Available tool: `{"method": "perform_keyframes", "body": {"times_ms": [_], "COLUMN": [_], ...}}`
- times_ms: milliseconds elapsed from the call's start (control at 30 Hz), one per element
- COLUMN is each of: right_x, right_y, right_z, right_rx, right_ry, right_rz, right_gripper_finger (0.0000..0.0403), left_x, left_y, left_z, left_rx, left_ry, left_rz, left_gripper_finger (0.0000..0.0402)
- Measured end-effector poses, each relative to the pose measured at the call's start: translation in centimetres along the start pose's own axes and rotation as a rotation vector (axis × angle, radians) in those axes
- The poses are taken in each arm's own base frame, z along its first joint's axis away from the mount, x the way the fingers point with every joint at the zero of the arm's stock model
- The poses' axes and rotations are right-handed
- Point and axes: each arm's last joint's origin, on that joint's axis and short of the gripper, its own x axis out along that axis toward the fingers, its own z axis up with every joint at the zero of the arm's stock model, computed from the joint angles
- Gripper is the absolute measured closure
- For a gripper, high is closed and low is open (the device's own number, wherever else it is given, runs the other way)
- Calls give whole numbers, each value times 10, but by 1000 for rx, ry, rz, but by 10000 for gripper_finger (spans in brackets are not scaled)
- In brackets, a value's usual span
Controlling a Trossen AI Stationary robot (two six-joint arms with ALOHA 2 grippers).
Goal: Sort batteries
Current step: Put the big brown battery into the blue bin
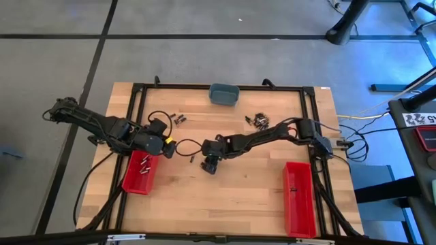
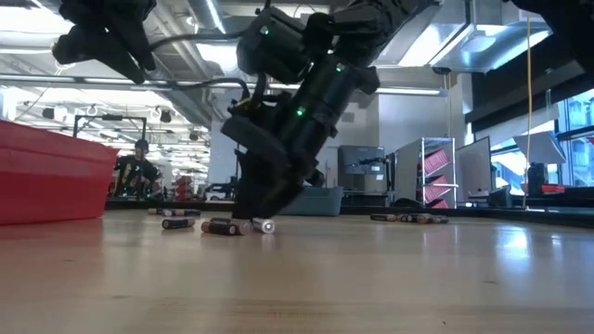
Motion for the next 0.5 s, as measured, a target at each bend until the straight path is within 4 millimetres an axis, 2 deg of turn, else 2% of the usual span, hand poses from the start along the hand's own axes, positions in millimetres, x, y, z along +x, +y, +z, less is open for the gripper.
{"method": "perform_keyframes", "body": {"times_ms": [333,500], "right_x": [4,-4], "right_y": [-4,-12], "right_z": [-5,7], "right_rx": [-53,-67], "right_ry": [45,56], "right_rz": [-54,-65], "right_gripper_finger": [287,334], "left_x": [0,0], "left_y": [1,1], "left_z": [0,0], "left_rx": [16,17], "left_ry": [4,4], "left_rz": [11,12], "left_gripper_finger": [273,273]}}
